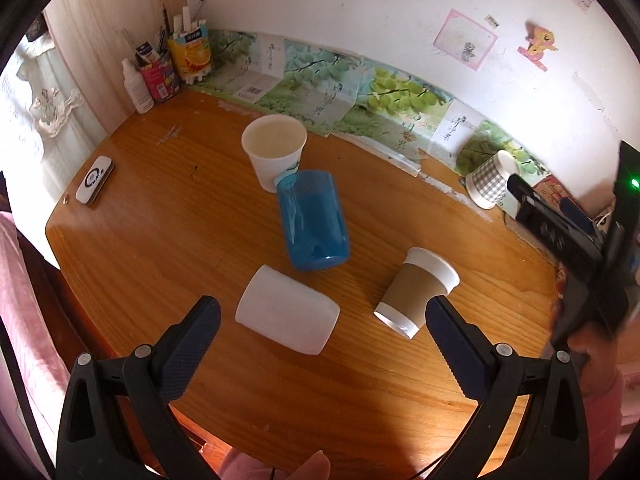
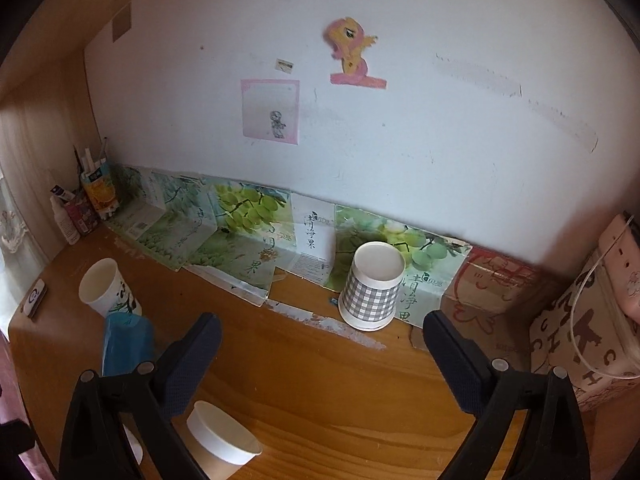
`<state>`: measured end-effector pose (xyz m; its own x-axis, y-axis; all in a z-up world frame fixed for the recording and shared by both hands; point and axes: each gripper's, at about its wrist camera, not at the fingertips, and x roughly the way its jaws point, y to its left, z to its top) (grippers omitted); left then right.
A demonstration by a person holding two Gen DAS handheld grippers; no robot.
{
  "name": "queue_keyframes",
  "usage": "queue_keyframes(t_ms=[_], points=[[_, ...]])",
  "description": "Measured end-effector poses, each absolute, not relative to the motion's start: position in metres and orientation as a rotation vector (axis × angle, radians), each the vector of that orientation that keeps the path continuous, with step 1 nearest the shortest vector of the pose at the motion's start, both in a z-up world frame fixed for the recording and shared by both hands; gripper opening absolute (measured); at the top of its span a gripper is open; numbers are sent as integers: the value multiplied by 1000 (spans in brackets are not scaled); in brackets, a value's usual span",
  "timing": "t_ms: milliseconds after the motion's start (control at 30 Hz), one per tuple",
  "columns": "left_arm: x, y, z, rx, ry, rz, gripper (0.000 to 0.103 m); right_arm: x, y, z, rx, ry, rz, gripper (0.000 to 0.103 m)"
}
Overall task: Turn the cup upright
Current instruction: 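Close the right tool around the gray checkered cup and lift it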
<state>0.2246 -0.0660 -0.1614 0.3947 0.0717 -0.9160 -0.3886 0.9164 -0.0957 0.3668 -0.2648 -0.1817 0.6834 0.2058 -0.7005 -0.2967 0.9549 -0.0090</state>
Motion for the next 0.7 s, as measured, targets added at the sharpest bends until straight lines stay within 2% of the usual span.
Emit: queue_keyframes(t_ms=[333, 700], points=[[222, -54, -173, -357, 1143, 366, 102, 420, -282, -237, 10, 837, 204, 100], [217, -44, -175, -377, 1148, 421, 102, 453, -280, -281, 16, 879, 144, 92]])
